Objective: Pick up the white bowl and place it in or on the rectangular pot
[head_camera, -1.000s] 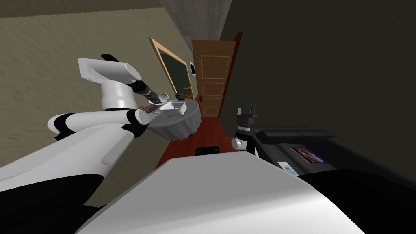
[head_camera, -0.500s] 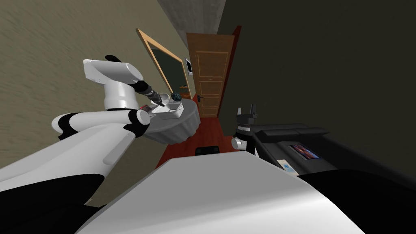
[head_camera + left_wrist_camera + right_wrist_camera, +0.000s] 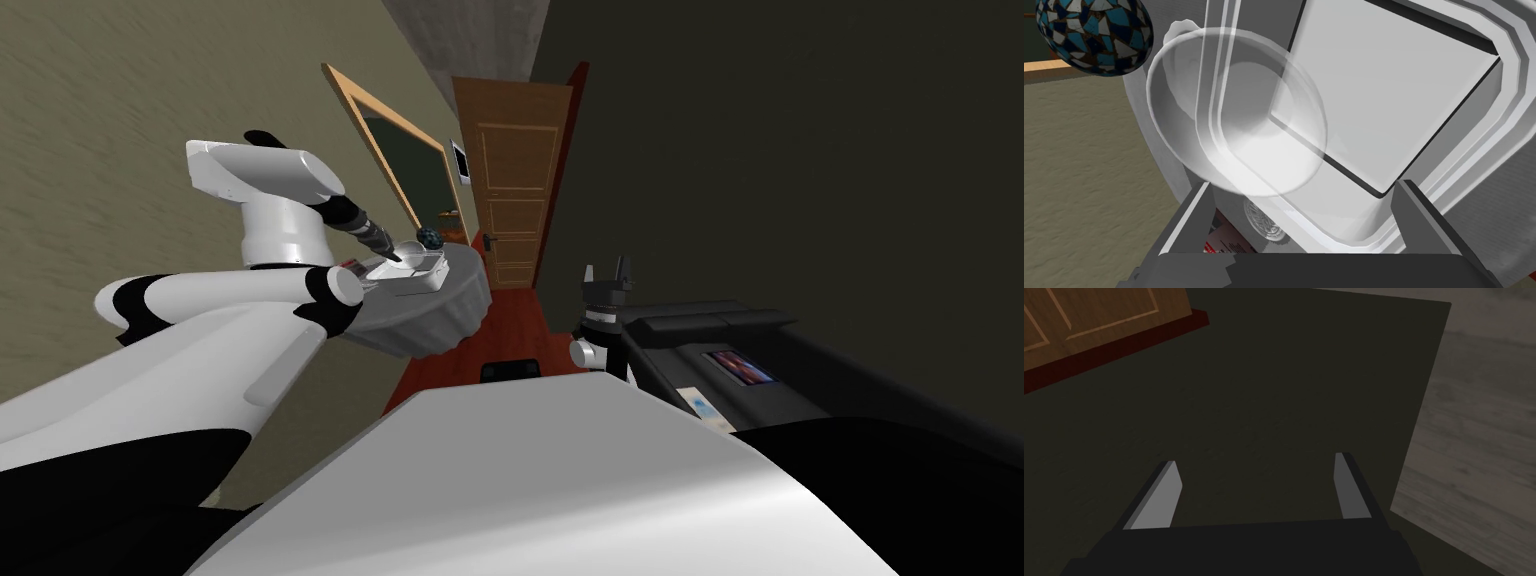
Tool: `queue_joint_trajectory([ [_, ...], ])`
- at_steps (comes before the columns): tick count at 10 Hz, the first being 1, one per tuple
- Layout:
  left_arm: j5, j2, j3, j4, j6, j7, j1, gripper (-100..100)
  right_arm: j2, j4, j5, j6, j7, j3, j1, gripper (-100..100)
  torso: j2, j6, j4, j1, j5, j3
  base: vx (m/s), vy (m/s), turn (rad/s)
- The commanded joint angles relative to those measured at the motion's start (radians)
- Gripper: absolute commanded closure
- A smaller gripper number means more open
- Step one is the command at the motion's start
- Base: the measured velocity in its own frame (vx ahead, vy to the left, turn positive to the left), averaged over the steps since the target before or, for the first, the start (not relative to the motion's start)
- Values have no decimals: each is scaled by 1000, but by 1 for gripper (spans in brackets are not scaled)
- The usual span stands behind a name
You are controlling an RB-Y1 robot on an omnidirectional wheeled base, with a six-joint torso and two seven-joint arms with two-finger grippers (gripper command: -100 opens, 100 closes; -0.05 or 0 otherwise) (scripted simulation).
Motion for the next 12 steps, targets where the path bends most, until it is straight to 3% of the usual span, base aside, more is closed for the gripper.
queue_joint_trajectory([
  [1, -1, 42, 11, -1, 20, -9, 5, -100, 0, 0, 0, 0, 0, 0, 0, 0, 0, 0, 0, 0, 0, 0, -6, -6, -275],
  [2, -1, 42, 11, -1, 20, -9, 5, -100, 0, 0, 0, 0, 0, 0, 0, 0, 0, 0, 0, 0, 0, 0, -6, -2, -69],
  [9, -13, 176, 30, 89, 40, -49, -29, -100, 0, 0, 0, 0, 0, 0, 0, 0, 0, -1, 0, 0, 0, 0, -4, -6, -146],
  [11, -15, 199, 34, 104, 43, -55, -34, -100, 0, 0, 0, 0, 0, 0, 0, 0, 0, -1, 0, 0, 0, 0, -3, -4, -81],
  [12, -12, 186, 35, 91, 42, -51, -24, -100, 0, 0, 0, 0, 0, 0, 0, 0, 0, -1, 0, 0, 0, 0, -2, 0, -28],
])
